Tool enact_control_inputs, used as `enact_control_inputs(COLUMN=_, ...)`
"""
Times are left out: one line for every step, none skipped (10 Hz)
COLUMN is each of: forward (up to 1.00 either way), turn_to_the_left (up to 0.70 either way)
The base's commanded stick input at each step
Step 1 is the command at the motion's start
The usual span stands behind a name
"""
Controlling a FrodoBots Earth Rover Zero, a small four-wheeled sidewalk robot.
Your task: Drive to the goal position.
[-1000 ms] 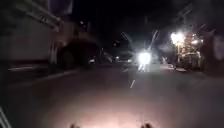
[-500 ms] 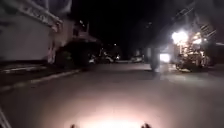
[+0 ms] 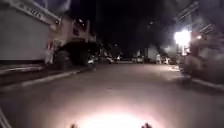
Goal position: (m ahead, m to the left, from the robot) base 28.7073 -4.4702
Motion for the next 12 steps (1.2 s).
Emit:
enact_control_inputs(forward=0.70, turn_to_the_left=0.00)
enact_control_inputs(forward=0.70, turn_to_the_left=0.00)
enact_control_inputs(forward=0.70, turn_to_the_left=0.00)
enact_control_inputs(forward=0.70, turn_to_the_left=0.00)
enact_control_inputs(forward=0.70, turn_to_the_left=0.00)
enact_control_inputs(forward=0.70, turn_to_the_left=0.00)
enact_control_inputs(forward=0.70, turn_to_the_left=0.00)
enact_control_inputs(forward=0.70, turn_to_the_left=0.00)
enact_control_inputs(forward=0.70, turn_to_the_left=0.00)
enact_control_inputs(forward=0.70, turn_to_the_left=0.00)
enact_control_inputs(forward=0.70, turn_to_the_left=0.00)
enact_control_inputs(forward=0.70, turn_to_the_left=0.00)
